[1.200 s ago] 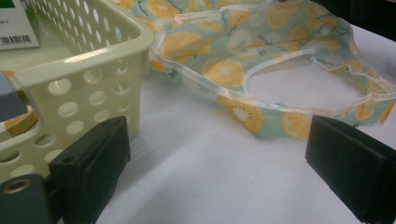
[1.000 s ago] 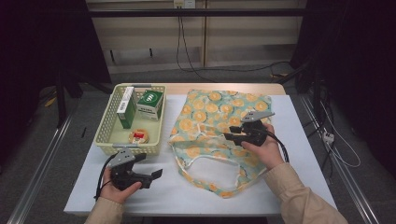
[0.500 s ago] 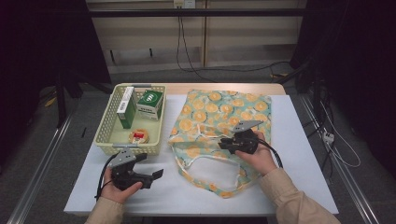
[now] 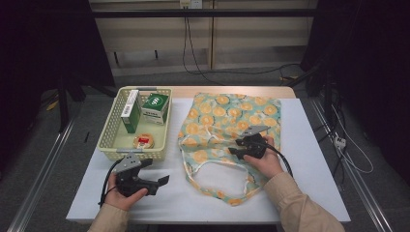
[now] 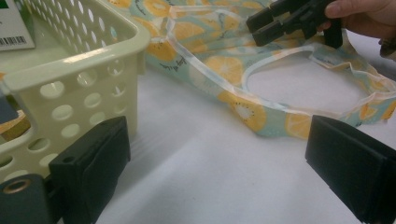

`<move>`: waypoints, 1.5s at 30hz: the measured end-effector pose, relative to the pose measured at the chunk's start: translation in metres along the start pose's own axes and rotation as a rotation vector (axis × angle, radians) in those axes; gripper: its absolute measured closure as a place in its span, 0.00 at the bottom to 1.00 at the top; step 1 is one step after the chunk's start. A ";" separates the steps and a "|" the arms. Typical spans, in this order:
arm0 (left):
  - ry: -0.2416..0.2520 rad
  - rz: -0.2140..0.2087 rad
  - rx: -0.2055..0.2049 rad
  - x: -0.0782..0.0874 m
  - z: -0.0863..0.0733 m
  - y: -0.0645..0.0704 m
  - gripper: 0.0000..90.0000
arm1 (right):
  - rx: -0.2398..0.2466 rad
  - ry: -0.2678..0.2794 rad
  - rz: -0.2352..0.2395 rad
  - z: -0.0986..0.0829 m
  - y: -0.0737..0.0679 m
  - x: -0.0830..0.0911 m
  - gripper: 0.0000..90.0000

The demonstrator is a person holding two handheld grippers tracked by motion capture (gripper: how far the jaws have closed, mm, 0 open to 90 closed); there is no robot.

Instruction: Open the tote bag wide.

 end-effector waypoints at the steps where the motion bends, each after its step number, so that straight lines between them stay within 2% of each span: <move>1: 0.000 0.003 -0.002 0.000 0.000 0.000 0.07 | 0.001 -0.003 -0.003 0.000 -0.001 0.000 0.56; 5: -0.001 0.004 -0.003 0.000 0.000 0.000 0.07 | 0.003 -0.012 -0.014 -0.001 -0.001 0.001 0.61; 6: 0.000 0.004 -0.002 0.000 0.000 0.000 0.07 | 0.006 -0.012 -0.018 -0.001 0.000 0.001 0.64; 8: -0.001 0.002 -0.001 0.000 0.000 0.000 0.07 | -0.010 -0.008 -0.033 -0.001 0.005 0.002 0.78; 10: 0.001 0.005 0.001 -0.001 0.000 0.000 0.07 | -0.019 -0.003 -0.041 -0.001 0.009 0.002 0.86; 15: -0.002 0.006 0.000 -0.001 -0.001 -0.001 0.07 | -0.005 -0.002 -0.071 -0.001 0.011 0.001 0.98; 21: 0.001 0.008 0.001 -0.001 0.000 -0.001 0.07 | -0.016 -0.011 -0.067 0.000 0.012 0.001 1.00; 24: 0.001 0.007 -0.001 -0.001 0.000 0.000 0.07 | -0.053 -0.021 -0.049 0.001 0.012 0.003 1.00; 28: -0.002 0.007 0.001 -0.001 0.000 -0.001 0.07 | -0.103 0.019 0.003 0.008 0.008 0.014 1.00; 32: -0.002 0.008 -0.002 0.000 0.000 -0.001 0.08 | -0.086 0.041 0.037 0.020 0.000 0.028 1.00; 35: -0.001 0.011 -0.002 0.000 0.000 -0.001 0.08 | -0.091 0.084 0.056 0.034 -0.001 0.038 1.00; 37: -0.001 0.008 -0.003 -0.001 0.001 0.000 0.08 | -0.083 0.101 0.027 0.042 0.005 0.042 1.00; 41: -0.002 0.002 0.000 -0.002 0.001 0.001 0.08 | -0.104 0.106 -0.019 0.051 0.023 0.039 1.00; 45: -0.006 -0.002 0.002 -0.004 0.000 0.001 0.07 | -0.180 0.100 -0.030 0.049 0.042 0.023 1.00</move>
Point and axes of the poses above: each handheld gripper's, and its own axes: x roughly backward along the jaws, z roughly out of its top, y roughly to its right, the point moved 7 cm from there along -x, roughly forward along the jaws, and after that the axes turned 2 degrees about x, right-handed, at the moved point
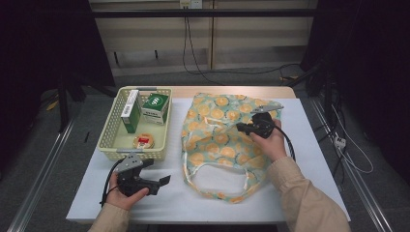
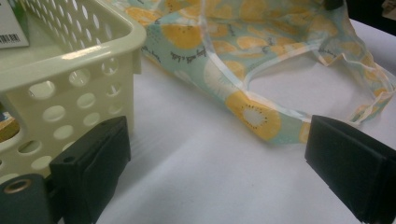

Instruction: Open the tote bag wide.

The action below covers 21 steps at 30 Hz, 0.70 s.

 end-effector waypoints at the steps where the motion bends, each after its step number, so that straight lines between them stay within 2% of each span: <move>1: -0.001 0.000 -0.002 0.000 0.000 0.000 0.08 | -0.013 -0.005 -0.010 -0.002 0.004 -0.005 0.99; 3: -0.001 -0.001 -0.001 0.000 0.000 0.000 0.08 | -0.016 -0.019 -0.034 -0.006 0.013 -0.014 0.99; 6: 0.004 -0.002 0.000 0.001 0.000 -0.001 0.08 | -0.046 -0.032 -0.042 -0.013 0.022 -0.025 0.97; 11: 0.000 -0.005 0.002 0.000 0.000 -0.001 0.08 | -0.019 -0.046 -0.057 -0.019 0.025 -0.034 0.84; 14: -0.002 -0.003 0.005 0.000 -0.001 -0.001 0.08 | 0.007 -0.041 -0.070 -0.015 0.022 -0.030 0.73; 16: -0.006 -0.006 0.006 -0.001 -0.002 0.000 0.08 | 0.017 -0.048 -0.061 -0.013 0.019 -0.025 0.66; 21: -0.005 -0.007 0.000 -0.002 -0.001 0.001 0.08 | 0.086 -0.106 -0.060 -0.009 0.014 -0.012 0.58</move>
Point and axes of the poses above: each handheld gripper's, and its own axes: x roughly backward along the jaws, z roughly out of its top, y roughly to its right, the point moved 7 cm from there along -x, roughly forward along the jaws, and after that the axes turned 2 degrees about x, right-handed, at the moved point
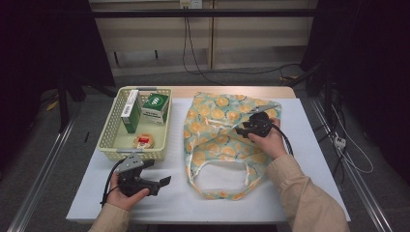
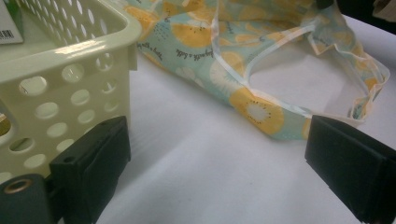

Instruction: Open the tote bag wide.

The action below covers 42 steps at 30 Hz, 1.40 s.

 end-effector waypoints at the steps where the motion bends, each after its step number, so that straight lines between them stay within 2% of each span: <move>1: -0.005 0.000 -0.002 0.000 0.000 0.000 0.08 | 0.015 0.001 -0.002 0.001 -0.001 0.003 0.58; 4: -0.007 0.001 -0.002 -0.001 0.000 0.000 0.08 | 0.007 0.032 0.014 0.006 -0.005 0.011 0.57; 7: -0.007 0.000 0.001 -0.001 0.000 0.000 0.08 | -0.016 0.071 0.024 0.012 -0.008 0.017 0.54; 9: -0.006 0.000 0.000 -0.002 0.000 0.001 0.08 | -0.042 0.101 0.048 0.017 -0.010 0.021 0.52; 10: -0.005 0.000 -0.003 -0.002 0.001 0.001 0.07 | -0.031 0.102 0.039 0.019 -0.011 0.022 0.52; 11: -0.005 -0.003 -0.002 -0.002 0.001 0.001 0.07 | -0.017 0.098 0.030 0.021 -0.012 0.023 0.51; 13: -0.007 -0.005 -0.009 -0.002 0.001 0.001 0.08 | 0.010 0.089 0.044 0.022 -0.016 0.023 0.47; 16: -0.006 -0.005 -0.005 -0.002 0.001 0.001 0.08 | 0.056 0.057 0.062 0.017 -0.024 0.020 0.36; 20: -0.009 -0.001 -0.003 -0.001 0.000 0.001 0.08 | 0.066 0.005 0.119 -0.001 -0.035 0.008 0.26; 23: -0.009 -0.001 -0.005 -0.001 0.000 0.001 0.08 | 0.062 -0.031 0.139 -0.014 -0.041 0.000 0.19; 29: -0.016 0.000 -0.004 -0.002 -0.001 0.001 0.08 | 0.103 -0.076 0.098 -0.029 -0.044 -0.010 0.06; 32: -0.016 0.001 -0.005 -0.002 -0.001 0.001 0.08 | 0.116 -0.106 0.055 -0.034 -0.039 -0.015 0.06; 34: -0.014 0.000 -0.004 -0.001 -0.001 0.001 0.08 | 0.131 -0.111 0.047 -0.036 -0.037 -0.018 0.07; 37: -0.011 0.001 0.000 -0.001 -0.001 0.000 0.08 | 0.099 -0.089 0.038 -0.036 -0.031 -0.020 0.10; 39: -0.010 0.001 0.000 -0.001 0.000 0.000 0.08 | 0.055 -0.068 0.016 -0.035 -0.025 -0.020 0.22; 42: -0.008 0.002 -0.002 -0.001 0.000 0.000 0.08 | 0.021 -0.041 -0.013 -0.033 -0.015 -0.020 0.40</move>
Point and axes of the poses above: each handheld gripper's, and its own axes: x roughly backward along the jaws, z roughly out of its top, y roughly to its right, the point moved 7 cm from there along -x, roughly forward along the jaws, and after that the axes turned 2 degrees about x, right-handed, at the moved point
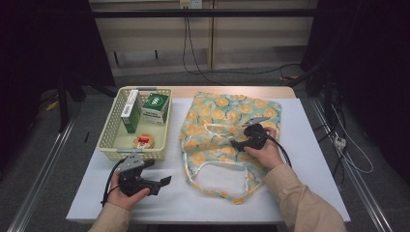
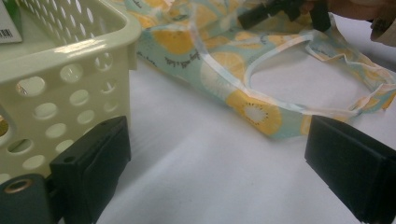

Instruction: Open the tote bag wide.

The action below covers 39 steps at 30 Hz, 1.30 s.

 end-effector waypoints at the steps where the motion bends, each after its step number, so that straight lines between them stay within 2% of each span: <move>1: 0.002 0.001 -0.001 0.000 0.000 0.000 0.08 | -0.012 0.004 -0.014 0.000 0.003 0.001 0.46; 3: 0.002 0.002 0.000 0.000 0.000 0.000 0.08 | -0.013 0.008 -0.027 0.001 0.007 0.000 0.48; 7: 0.002 0.001 0.003 -0.001 0.000 0.000 0.08 | -0.025 0.018 -0.045 0.003 0.013 -0.002 0.59; 10: 0.004 0.000 0.002 -0.001 0.001 -0.001 0.08 | -0.019 0.006 -0.050 0.006 0.016 -0.003 0.69; 13: 0.003 -0.006 0.003 -0.001 0.001 0.000 0.08 | -0.013 0.000 -0.055 0.009 0.018 -0.006 0.86; 17: 0.006 0.000 0.005 -0.001 0.002 -0.001 0.08 | -0.031 -0.005 -0.051 0.011 0.021 -0.008 0.97; 22: 0.017 -0.001 0.001 0.002 0.005 0.000 0.08 | -0.062 -0.026 -0.049 0.014 0.024 -0.005 1.00; 24: 0.026 -0.002 0.004 0.003 0.007 0.001 0.08 | -0.088 0.001 -0.025 0.020 0.024 0.001 1.00; 25: 0.026 -0.004 0.000 0.004 0.008 0.002 0.08 | -0.096 0.026 -0.023 0.024 0.026 0.005 1.00; 28: 0.025 -0.010 -0.002 0.004 0.010 0.003 0.08 | -0.113 0.051 -0.012 0.037 0.030 0.019 1.00; 33: 0.032 -0.027 -0.006 0.007 0.017 0.007 0.08 | -0.105 0.077 -0.018 0.057 0.034 0.034 1.00; 39: 0.042 -0.045 -0.018 0.011 0.035 0.014 0.08 | -0.107 0.105 -0.008 0.072 0.033 0.042 1.00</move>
Point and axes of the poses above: each handheld gripper's, and its own axes: x roughly backward along the jaws, z roughly out of its top, y roughly to its right, the point moved 7 cm from there along -x, roughly forward along the jaws, and after that the axes turned 2 degrees about x, right-handed, at the moved point
